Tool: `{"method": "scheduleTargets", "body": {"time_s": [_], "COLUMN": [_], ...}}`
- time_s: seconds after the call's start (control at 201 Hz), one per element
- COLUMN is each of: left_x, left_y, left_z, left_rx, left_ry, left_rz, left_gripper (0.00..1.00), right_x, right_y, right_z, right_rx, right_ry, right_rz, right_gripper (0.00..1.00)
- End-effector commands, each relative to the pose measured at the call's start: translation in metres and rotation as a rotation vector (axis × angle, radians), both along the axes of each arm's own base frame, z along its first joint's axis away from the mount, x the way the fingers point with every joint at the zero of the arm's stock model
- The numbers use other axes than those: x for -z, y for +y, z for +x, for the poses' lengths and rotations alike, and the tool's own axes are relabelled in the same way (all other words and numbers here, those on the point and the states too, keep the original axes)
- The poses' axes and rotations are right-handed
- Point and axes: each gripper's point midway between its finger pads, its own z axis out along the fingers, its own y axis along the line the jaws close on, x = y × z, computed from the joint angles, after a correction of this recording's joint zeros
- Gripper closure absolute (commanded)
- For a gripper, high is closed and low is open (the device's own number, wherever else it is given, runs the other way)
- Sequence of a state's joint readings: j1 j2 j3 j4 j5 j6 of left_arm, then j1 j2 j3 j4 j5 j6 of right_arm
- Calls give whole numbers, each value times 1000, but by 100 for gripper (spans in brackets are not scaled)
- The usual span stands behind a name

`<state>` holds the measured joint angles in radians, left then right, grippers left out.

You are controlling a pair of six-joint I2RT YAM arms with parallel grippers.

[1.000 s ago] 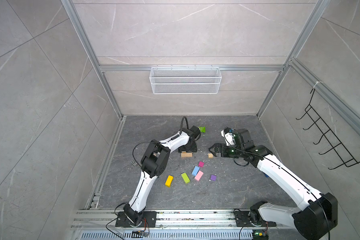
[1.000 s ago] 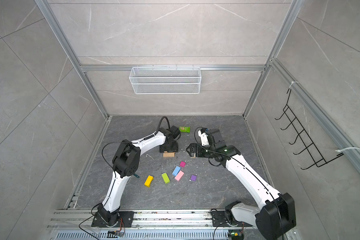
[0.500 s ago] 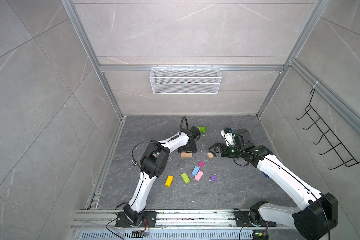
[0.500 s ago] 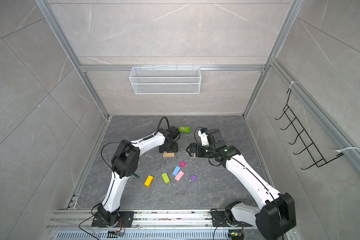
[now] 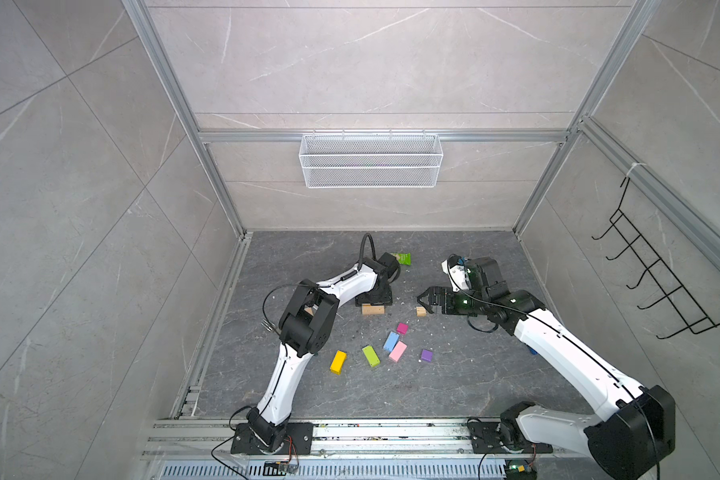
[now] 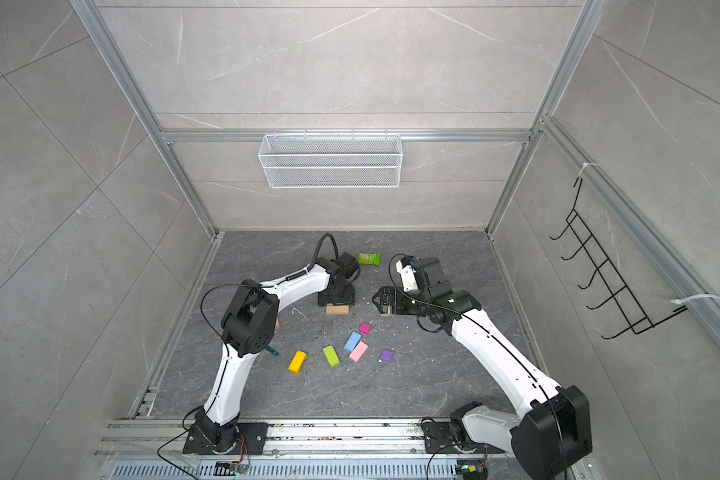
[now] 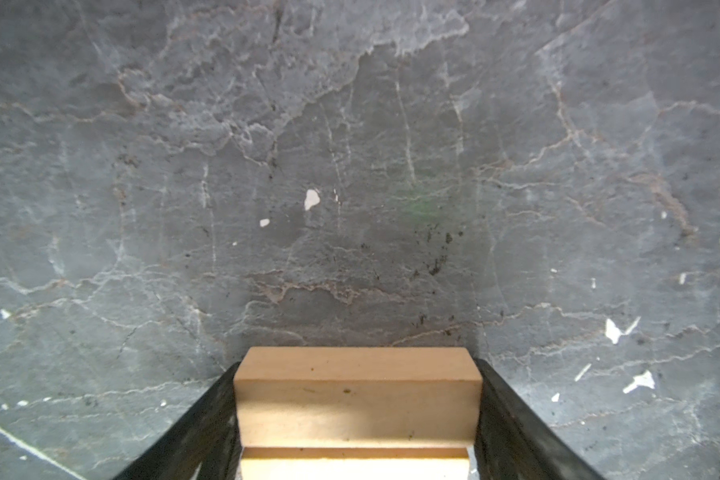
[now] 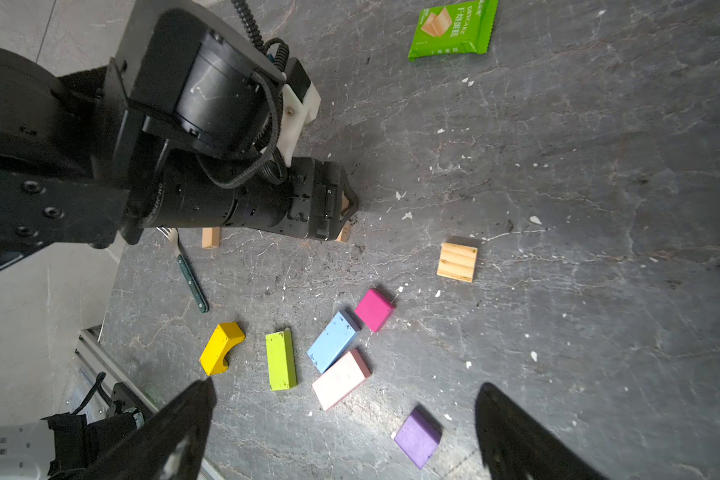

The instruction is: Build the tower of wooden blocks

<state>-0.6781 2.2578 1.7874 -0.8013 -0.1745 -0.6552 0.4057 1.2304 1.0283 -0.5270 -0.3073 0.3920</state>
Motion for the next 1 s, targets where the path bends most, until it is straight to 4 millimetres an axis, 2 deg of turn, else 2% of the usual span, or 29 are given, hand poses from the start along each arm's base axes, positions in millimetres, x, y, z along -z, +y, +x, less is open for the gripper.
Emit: {"method": "scheduleTargets", "body": {"time_s": [0.0, 0.349, 0.588, 0.996], "left_x": [6, 7, 11, 12], "left_y": [28, 32, 26, 20], "left_z": [-14, -18, -19, -19], "left_rx": [-17, -21, -13, -15], "left_ry": [56, 60, 74, 82], "left_rz": [89, 98, 75, 53], "left_gripper": [23, 23, 16, 16], "right_x": [-1, -3, -2, -1], "right_y": [3, 3, 3, 3], "right_z": [-2, -1, -1, -2], "right_rx": [-9, -12, -9, -8], "right_ry": [11, 11, 12, 13], "right_rz": [8, 10, 10, 9], "right_gripper": [1, 1, 1, 1]}}
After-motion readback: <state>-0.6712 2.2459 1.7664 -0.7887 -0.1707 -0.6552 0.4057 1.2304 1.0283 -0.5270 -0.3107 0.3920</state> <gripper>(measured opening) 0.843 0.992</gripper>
